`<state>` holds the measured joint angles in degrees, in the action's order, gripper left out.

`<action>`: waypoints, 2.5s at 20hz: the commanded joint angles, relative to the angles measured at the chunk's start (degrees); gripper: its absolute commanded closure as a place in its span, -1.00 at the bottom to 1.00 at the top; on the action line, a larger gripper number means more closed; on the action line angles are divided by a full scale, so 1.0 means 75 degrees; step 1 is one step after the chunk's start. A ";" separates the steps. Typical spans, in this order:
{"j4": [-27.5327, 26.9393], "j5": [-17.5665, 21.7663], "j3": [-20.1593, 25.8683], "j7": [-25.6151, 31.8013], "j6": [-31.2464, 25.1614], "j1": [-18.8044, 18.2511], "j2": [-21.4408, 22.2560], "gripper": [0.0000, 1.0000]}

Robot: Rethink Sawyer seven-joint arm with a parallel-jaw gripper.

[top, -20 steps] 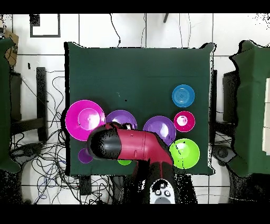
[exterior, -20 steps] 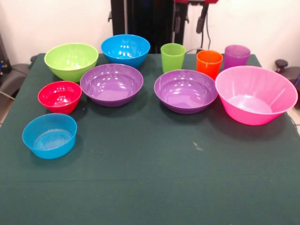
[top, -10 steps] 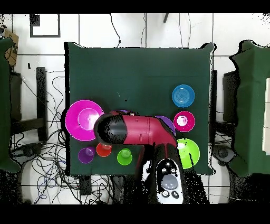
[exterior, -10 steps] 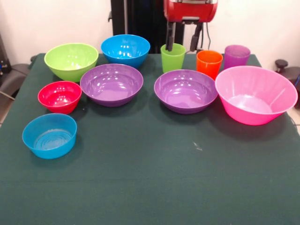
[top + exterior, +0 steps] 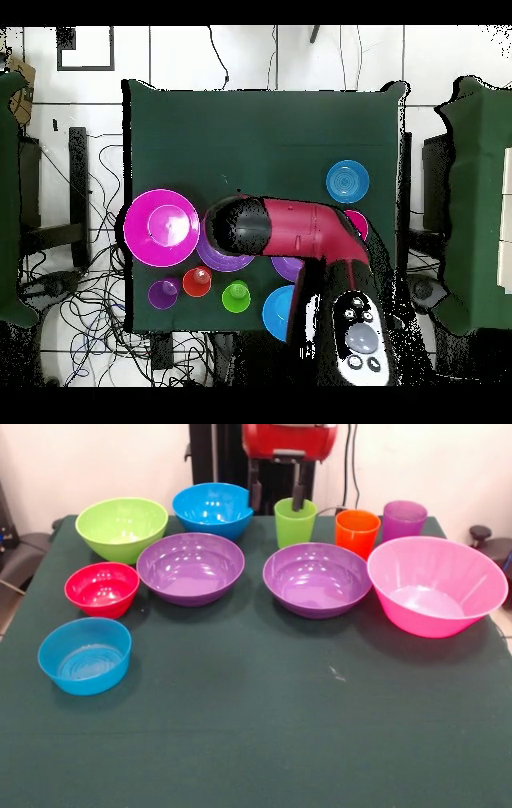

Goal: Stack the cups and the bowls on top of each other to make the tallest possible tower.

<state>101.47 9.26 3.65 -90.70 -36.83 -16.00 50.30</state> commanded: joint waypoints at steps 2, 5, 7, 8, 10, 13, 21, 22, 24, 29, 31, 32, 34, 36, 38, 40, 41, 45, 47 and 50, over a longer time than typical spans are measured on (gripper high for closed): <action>-0.0291 0.0810 0.0985 0.1838 -0.1022 -0.0558 0.0445 -1.00; -0.0474 0.1014 0.1092 0.1690 -0.0851 -0.0710 0.0229 -1.00; -0.0687 0.1125 0.1134 0.1648 -0.0864 -0.0821 0.0128 -1.00; -0.0860 0.1166 0.1189 0.1698 -0.0963 -0.0890 0.0038 -1.00; -0.1146 0.1263 0.1253 0.1713 -0.1075 -0.0964 -0.0108 -1.00; -0.1387 0.1396 0.1299 0.1685 -0.1190 -0.1055 -0.0196 -1.00; -0.1768 0.1824 0.1477 0.1804 -0.1261 -0.1262 -0.0302 -1.00; -0.1812 0.1829 0.1491 0.1774 -0.1250 -0.1300 -0.0317 -1.00; -0.1851 0.1842 0.1502 0.1674 -0.1167 -0.1358 -0.0306 -1.00; -0.1425 0.1765 0.1404 0.1145 -0.1152 -0.1183 0.0152 -1.00; -0.0579 0.1327 0.1215 0.0466 -0.1151 -0.0903 0.1001 -1.00; -0.0238 0.1171 0.0950 0.0035 -0.1435 -0.0594 0.1460 -1.00; 0.0531 0.0691 0.0479 -0.0883 -0.2029 -0.0056 0.2255 -1.00; 0.1127 0.0126 0.0505 -0.1131 -0.2015 0.0008 0.2428 -1.00; 0.1575 -0.0256 0.0587 -0.1163 -0.1411 -0.0047 0.2325 -1.00; 0.1604 -0.0235 0.0635 -0.0994 -0.0834 -0.0153 0.2025 -1.00; 0.1583 -0.0193 0.0670 -0.0890 -0.0539 -0.0229 0.1833 -1.00; 0.1329 0.0013 0.0836 -0.0384 0.0192 -0.0563 0.1235 -1.00; 0.1275 0.0034 0.0919 -0.0257 0.0299 -0.0673 0.1078 -1.00; 0.1248 0.0093 0.1026 -0.0170 0.0595 -0.0820 0.0878 -1.00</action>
<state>105.32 8.64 7.74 -90.80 -37.07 -19.90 63.40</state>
